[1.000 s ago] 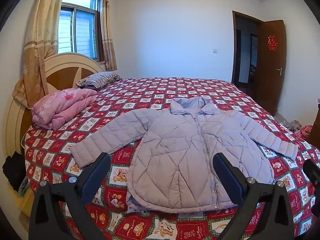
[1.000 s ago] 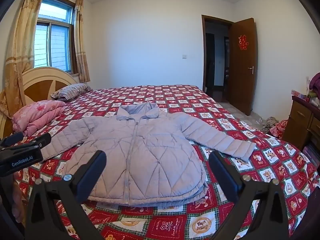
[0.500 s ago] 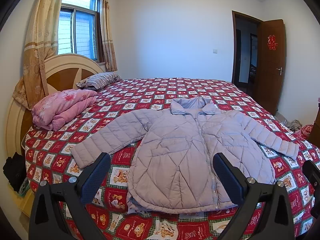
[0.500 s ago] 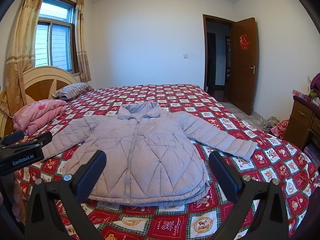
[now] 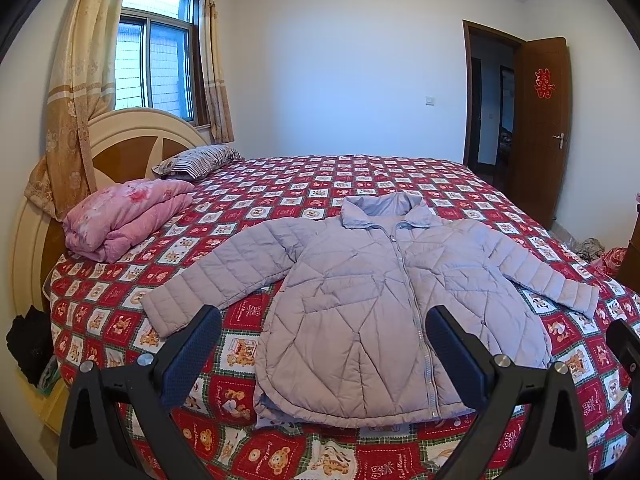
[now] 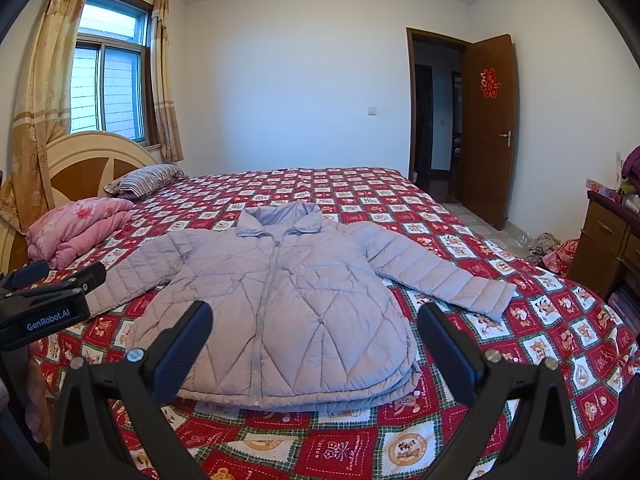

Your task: Fold large clothes

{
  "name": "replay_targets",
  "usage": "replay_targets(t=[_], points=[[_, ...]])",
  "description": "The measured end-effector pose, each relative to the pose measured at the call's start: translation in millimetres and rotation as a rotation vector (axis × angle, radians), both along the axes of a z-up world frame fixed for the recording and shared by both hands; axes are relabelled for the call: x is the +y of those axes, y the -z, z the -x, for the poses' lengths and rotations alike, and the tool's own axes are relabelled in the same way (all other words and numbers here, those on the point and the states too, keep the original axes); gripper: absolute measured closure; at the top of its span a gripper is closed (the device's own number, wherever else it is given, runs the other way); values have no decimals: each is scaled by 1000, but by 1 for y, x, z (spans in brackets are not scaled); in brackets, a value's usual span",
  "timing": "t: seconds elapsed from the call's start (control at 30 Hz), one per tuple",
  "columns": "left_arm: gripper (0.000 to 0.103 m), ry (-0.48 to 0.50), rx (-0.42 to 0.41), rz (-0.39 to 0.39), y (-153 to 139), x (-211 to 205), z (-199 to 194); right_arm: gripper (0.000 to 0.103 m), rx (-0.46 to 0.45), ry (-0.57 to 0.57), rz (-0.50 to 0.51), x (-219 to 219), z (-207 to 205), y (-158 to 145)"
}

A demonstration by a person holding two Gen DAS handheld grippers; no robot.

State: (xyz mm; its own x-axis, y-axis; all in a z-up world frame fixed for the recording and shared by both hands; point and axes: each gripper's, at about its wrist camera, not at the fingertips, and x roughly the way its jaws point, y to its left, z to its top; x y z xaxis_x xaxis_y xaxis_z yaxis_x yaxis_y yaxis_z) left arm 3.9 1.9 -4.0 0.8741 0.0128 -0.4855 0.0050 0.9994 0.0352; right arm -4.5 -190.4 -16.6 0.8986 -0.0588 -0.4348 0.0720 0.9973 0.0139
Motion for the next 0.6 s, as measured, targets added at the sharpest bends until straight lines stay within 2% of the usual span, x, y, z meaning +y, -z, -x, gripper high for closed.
replay_targets(t=[0.6], points=[[1, -3, -1, -8, 2, 2, -2, 0, 6, -1, 0, 1, 0, 3]])
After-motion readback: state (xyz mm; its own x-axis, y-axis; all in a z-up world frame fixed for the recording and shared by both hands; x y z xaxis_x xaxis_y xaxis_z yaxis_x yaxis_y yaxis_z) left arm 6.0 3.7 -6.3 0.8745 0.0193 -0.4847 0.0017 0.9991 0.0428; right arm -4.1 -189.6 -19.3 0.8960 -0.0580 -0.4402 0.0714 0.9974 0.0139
